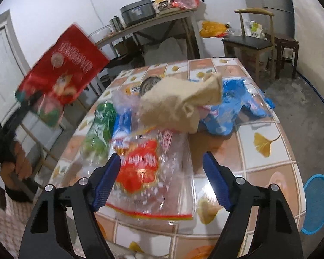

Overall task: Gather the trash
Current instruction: 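Lift the red snack bag with the left tool while the right tool grasps the green bottle, then carry the snack bag and green bottle over the blue wastebasket with both tools, then open both tools to drop the bag and bottle into the wastebasket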

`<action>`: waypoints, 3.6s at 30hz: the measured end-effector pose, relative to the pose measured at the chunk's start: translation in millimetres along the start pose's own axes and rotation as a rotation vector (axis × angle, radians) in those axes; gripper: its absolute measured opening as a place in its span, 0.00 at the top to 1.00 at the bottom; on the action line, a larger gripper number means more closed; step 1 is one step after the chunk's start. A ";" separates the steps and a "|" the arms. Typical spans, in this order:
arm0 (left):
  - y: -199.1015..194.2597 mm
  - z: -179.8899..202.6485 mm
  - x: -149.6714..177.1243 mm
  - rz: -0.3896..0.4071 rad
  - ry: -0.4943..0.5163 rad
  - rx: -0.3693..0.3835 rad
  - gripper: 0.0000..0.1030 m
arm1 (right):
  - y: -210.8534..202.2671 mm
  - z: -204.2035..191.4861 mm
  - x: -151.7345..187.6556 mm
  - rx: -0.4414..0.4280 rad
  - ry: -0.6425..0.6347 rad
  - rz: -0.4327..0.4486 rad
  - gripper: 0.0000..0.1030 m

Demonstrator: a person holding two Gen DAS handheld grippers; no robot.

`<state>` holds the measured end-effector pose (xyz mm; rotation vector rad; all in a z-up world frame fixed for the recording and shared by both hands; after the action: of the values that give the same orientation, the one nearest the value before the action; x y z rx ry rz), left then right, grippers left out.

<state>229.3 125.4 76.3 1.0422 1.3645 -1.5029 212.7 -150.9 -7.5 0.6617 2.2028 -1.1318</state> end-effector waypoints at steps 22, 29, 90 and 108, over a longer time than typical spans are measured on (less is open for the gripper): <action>23.6 -103.3 77.7 -0.279 -0.325 -0.028 0.97 | 197.3 -113.4 -29.4 -0.006 -0.206 -0.506 0.42; 23.1 -108.7 83.1 -0.288 -0.343 -0.033 0.97 | 222.5 -109.9 -11.1 0.017 -0.193 -0.597 0.43; 48.1 692.0 356.7 -1.133 0.552 0.462 0.50 | -240.9 447.3 284.6 0.236 1.132 0.502 0.44; 11.3 634.4 197.2 -0.884 0.427 0.613 0.33 | -218.4 529.1 292.0 0.408 1.107 0.374 0.32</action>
<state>151.4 -517.1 -73.7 1.2430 1.8519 -2.5728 -0.1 -659.3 -337.9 2.1888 2.4521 -1.1431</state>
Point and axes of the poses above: each gripper's, at about its wrist camera, not at the fingertips, and y roughly the way its jaws point, z to its right, x to its underside, the point moved 8 cm from there along y, roughly the way its jaws point, and after that the axes turned 15 degrees about -x, right-handed, at the moved point
